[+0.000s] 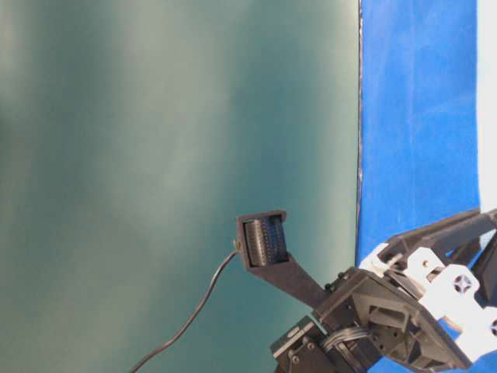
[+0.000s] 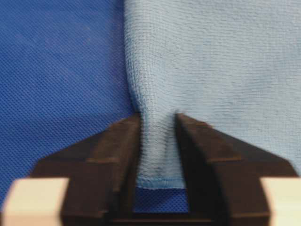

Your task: Fold the light blue towel.

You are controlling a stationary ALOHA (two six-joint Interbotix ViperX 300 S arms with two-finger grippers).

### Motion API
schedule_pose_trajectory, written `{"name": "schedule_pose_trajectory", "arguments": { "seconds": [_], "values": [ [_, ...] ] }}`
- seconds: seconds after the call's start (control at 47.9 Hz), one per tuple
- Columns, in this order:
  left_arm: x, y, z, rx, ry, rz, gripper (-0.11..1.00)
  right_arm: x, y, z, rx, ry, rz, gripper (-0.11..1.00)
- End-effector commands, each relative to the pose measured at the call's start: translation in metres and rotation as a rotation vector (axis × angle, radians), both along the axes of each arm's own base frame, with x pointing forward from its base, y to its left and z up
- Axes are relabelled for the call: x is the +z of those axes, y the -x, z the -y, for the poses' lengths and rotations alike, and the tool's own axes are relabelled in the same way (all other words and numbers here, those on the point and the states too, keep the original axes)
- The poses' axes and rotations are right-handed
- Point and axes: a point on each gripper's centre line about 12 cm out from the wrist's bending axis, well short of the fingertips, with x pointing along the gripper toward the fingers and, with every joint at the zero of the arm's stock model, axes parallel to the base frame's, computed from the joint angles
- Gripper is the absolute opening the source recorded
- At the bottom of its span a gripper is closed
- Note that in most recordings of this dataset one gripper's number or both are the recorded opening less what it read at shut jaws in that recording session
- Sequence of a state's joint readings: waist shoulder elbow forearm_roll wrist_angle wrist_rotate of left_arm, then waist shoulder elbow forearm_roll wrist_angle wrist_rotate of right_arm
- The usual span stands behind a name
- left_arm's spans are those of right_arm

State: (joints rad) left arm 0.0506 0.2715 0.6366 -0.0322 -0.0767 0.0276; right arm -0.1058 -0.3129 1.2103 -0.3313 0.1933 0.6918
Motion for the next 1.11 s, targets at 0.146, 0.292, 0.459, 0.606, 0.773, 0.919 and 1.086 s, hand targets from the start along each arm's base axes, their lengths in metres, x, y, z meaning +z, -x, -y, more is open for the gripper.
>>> {"name": "schedule_pose_trajectory", "arguments": {
  "seconds": [0.146, 0.292, 0.459, 0.606, 0.773, 0.919, 1.086],
  "values": [
    [0.003, -0.001, 0.009, -0.026, -0.001, -0.017, 0.04, 0.003, -0.007, -0.008, 0.054, -0.003, 0.052, 0.04],
    [0.005, -0.002, 0.009, -0.026, -0.002, -0.014, 0.04, 0.004, -0.007, -0.008, 0.055, -0.001, 0.058, 0.03],
    [0.011, -0.004, 0.005, -0.026, -0.010, -0.008, 0.04, 0.010, -0.005, -0.008, 0.048, 0.004, 0.071, 0.03],
    [0.031, -0.006, 0.000, -0.018, -0.012, -0.008, 0.04, 0.029, -0.006, -0.005, 0.036, 0.024, 0.114, 0.03],
    [0.068, -0.005, -0.010, 0.003, -0.013, 0.013, 0.04, 0.056, 0.000, -0.001, 0.009, 0.055, 0.155, 0.03],
    [0.106, -0.003, -0.012, 0.007, -0.017, 0.071, 0.04, 0.075, 0.008, -0.002, 0.002, 0.070, 0.207, 0.03],
    [0.125, 0.003, -0.012, 0.009, -0.020, 0.114, 0.04, 0.094, 0.015, -0.006, 0.015, 0.078, 0.278, 0.03]
  ]
}}
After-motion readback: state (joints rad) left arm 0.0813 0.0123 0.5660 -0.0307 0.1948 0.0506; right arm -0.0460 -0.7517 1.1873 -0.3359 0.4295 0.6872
